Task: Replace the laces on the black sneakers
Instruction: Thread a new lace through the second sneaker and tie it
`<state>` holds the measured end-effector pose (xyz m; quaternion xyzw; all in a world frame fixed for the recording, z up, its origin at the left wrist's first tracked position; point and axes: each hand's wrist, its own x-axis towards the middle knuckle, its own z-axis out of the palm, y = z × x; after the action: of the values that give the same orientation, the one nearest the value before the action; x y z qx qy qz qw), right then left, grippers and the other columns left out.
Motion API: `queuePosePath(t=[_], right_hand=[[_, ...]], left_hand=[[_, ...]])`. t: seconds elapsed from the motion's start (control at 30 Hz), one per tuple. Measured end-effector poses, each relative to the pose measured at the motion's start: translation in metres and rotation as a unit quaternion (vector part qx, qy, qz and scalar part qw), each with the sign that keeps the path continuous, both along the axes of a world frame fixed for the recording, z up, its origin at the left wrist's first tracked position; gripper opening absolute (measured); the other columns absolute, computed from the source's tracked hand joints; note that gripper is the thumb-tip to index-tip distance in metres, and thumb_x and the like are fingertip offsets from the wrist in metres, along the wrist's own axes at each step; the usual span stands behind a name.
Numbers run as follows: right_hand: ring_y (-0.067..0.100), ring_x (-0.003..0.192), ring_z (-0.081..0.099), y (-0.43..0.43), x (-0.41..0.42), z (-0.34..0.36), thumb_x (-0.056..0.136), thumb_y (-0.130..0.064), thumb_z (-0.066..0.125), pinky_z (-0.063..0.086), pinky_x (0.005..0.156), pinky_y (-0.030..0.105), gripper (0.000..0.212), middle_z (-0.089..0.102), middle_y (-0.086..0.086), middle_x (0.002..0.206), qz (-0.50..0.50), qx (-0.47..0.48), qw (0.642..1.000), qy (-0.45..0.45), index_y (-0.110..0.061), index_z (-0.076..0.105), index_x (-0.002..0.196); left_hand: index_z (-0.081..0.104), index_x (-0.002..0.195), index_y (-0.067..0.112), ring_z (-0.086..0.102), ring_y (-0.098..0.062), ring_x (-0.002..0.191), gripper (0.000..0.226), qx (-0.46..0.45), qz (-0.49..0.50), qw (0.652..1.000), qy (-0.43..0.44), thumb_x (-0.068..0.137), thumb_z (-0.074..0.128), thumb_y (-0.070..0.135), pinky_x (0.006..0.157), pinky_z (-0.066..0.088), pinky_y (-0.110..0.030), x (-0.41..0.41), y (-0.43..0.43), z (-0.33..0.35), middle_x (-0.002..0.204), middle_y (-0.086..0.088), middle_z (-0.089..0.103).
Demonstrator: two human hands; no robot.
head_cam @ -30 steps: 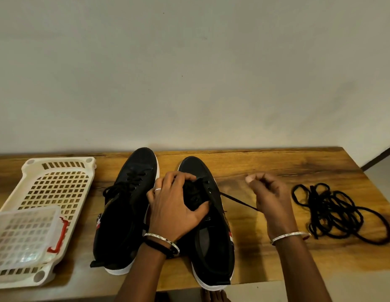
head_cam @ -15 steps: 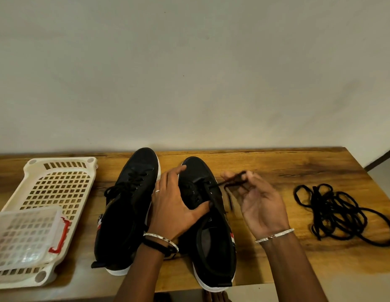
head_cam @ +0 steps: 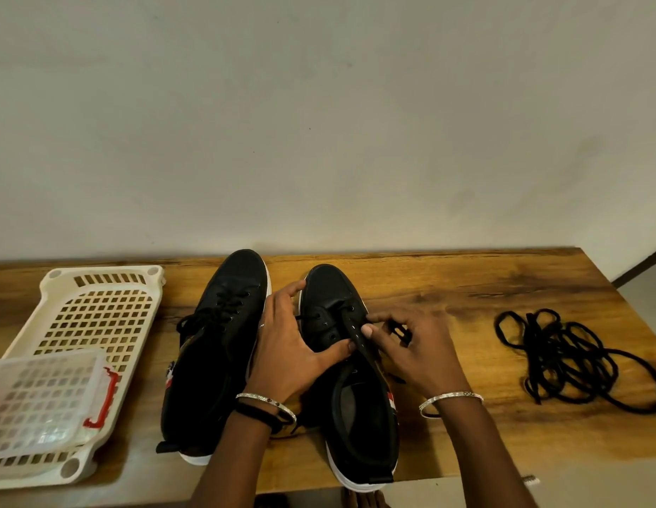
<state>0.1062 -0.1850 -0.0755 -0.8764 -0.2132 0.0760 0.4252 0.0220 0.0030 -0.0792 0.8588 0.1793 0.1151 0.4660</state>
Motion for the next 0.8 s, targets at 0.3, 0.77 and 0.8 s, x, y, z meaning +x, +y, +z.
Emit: queuePosePath(t=[0.3,0.77,0.8], right_hand=[[0.003,0.08,0.063,-0.003,0.001,0.015,0.095,-0.014,0.065,0.046,0.078,0.026,0.012,0.071,-0.011,0.08,-0.021,0.288,0.938,0.193,-0.014,0.069,0.085],[0.008,0.055,0.051,0.005,-0.002,0.014,0.088,-0.005,0.072,0.047,0.059,0.027,0.01,0.055,-0.004,0.063,-0.105,0.257,0.947,0.162,-0.012,0.065,0.087],[0.006,0.059,0.055,0.008,-0.004,0.011,0.086,-0.005,0.075,0.048,0.061,0.023,0.011,0.059,-0.005,0.065,-0.076,0.195,0.971,0.119,-0.014,0.069,0.088]], left_hand=[[0.028,0.14,0.043,0.048,-0.006,0.121,0.109,-0.017,0.002,1.0,-0.009,0.048,0.083,0.066,0.098,0.047,-0.026,-0.002,0.001,0.001,0.131,0.019,0.032],[0.05,0.118,0.031,0.054,-0.003,0.098,0.059,-0.003,0.05,0.999,-0.016,0.072,0.085,0.037,0.082,0.048,-0.018,-0.003,0.0,0.003,0.115,0.01,0.046],[0.055,0.111,0.027,0.055,-0.003,0.089,0.047,0.014,0.055,0.998,-0.018,0.074,0.084,0.033,0.077,0.047,-0.014,-0.002,0.0,0.002,0.108,0.008,0.049]])
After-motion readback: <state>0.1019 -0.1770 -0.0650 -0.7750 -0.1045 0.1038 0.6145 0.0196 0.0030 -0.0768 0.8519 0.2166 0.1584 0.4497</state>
